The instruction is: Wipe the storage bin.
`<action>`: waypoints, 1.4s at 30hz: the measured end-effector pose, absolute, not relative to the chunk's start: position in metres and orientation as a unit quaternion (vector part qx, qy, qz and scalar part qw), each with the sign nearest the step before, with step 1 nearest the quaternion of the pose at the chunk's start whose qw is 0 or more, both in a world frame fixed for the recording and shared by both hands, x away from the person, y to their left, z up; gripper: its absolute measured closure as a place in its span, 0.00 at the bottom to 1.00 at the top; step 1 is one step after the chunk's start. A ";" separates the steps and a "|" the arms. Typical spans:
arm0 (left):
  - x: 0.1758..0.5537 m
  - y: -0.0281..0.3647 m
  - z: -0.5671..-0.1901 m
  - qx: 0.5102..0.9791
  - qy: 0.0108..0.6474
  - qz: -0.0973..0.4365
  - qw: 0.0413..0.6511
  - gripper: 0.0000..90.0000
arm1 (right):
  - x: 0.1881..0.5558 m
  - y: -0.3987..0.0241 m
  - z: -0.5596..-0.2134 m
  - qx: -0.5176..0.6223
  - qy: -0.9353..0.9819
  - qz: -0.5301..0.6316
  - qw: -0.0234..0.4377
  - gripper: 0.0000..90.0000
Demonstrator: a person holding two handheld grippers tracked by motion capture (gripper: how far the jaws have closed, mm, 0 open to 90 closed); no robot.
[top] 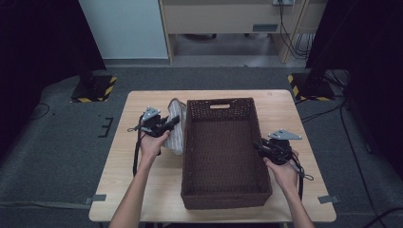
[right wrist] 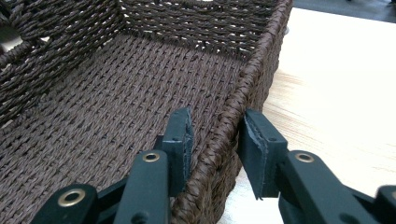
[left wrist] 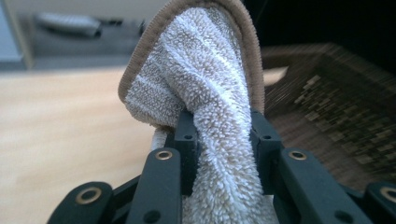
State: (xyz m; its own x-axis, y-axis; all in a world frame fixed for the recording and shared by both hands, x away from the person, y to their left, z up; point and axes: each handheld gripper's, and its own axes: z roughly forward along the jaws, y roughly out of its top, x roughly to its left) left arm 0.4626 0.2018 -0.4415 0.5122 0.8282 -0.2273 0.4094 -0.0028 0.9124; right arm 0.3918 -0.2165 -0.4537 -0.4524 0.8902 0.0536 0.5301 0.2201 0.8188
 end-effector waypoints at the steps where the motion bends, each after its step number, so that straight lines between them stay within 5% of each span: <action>1: 0.459 0.201 -0.434 0.684 0.447 0.195 0.542 0.77 | 0.392 -0.217 -0.454 0.474 0.749 0.406 0.221 0.72; 6: 0.445 0.195 -0.432 0.701 0.434 0.192 0.532 0.77 | 0.392 -0.216 -0.454 0.474 0.749 0.405 0.222 0.72; 21: 0.453 0.178 -0.530 0.733 0.483 0.140 0.457 0.76 | 0.391 -0.216 -0.454 0.475 0.748 0.406 0.224 0.72; 26: 0.450 0.183 -0.517 0.739 0.476 0.159 0.449 0.77 | 0.392 -0.216 -0.454 0.474 0.749 0.406 0.223 0.72; 37: 0.417 0.210 -0.439 0.701 0.425 0.177 0.544 0.77 | 0.391 -0.216 -0.454 0.475 0.748 0.405 0.226 0.72; 42: 0.400 0.197 -0.449 0.719 0.414 0.164 0.534 0.77 | 0.390 -0.215 -0.452 0.474 0.749 0.402 0.230 0.68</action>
